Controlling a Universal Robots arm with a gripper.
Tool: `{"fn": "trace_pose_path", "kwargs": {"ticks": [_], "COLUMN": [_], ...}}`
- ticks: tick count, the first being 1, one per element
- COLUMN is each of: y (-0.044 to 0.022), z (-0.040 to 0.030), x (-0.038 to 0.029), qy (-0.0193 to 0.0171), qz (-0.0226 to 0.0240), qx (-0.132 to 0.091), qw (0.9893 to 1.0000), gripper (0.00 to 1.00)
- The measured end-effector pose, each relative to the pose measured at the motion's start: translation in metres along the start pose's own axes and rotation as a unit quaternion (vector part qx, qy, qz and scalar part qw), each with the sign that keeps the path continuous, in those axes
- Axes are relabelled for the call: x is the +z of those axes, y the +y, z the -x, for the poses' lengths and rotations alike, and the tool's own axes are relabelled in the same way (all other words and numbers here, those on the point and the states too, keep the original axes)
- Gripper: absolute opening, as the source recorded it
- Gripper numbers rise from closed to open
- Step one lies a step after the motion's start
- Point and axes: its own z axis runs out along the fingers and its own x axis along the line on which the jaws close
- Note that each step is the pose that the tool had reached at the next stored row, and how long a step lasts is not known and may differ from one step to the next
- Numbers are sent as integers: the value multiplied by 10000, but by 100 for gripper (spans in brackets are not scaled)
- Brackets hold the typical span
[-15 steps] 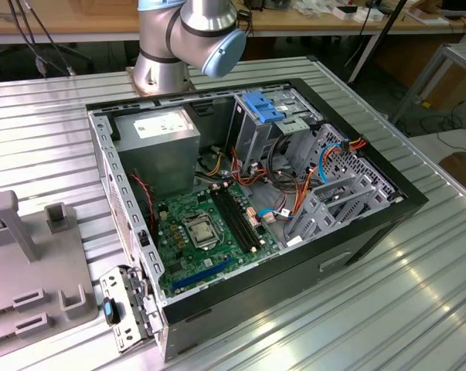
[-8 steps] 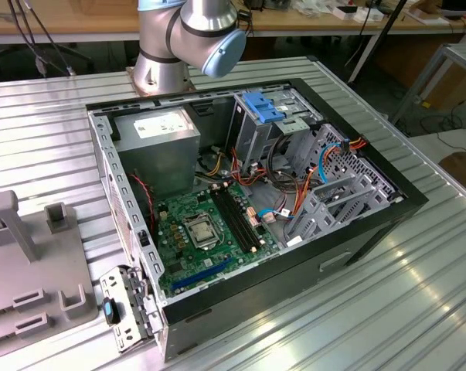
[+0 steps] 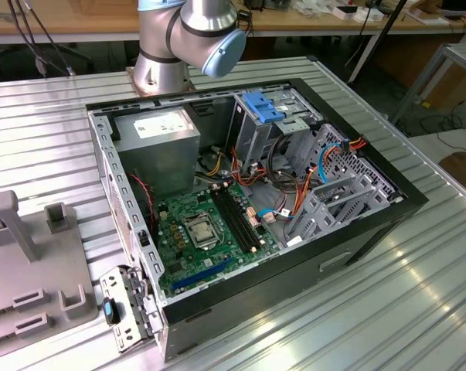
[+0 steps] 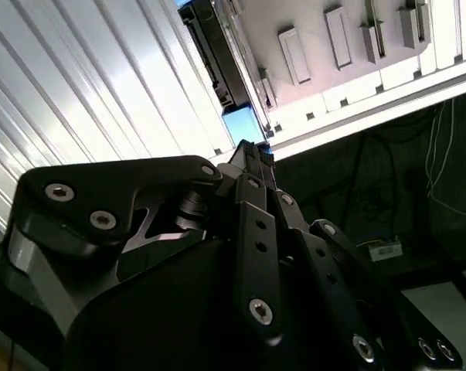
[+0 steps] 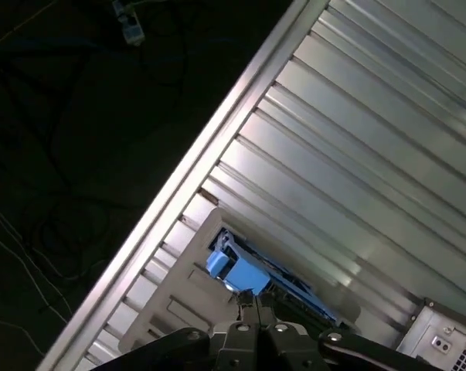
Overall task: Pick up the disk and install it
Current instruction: 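Pick up the disk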
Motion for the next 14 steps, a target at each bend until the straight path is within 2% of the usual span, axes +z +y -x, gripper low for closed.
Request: {"fn": "trace_pose_path", "kwargs": {"ticks": [2,3,5,7,9,12,14], "y": [0,0,0,0,0,0,0], "z": [0,0,0,0,0,0,0], "x": [0,0,0,0,0,0,0], "qy": [2,4,6,9,11,15,19], "qz": [5,9,14,20,26,35,42], "qx": [-183,-348,-529,-735,-971,-1307,-1590], "qw": [9998,9994,9986,9973,9953,9914,9873], "gripper": [11,11,11,11,11,11,11]}}
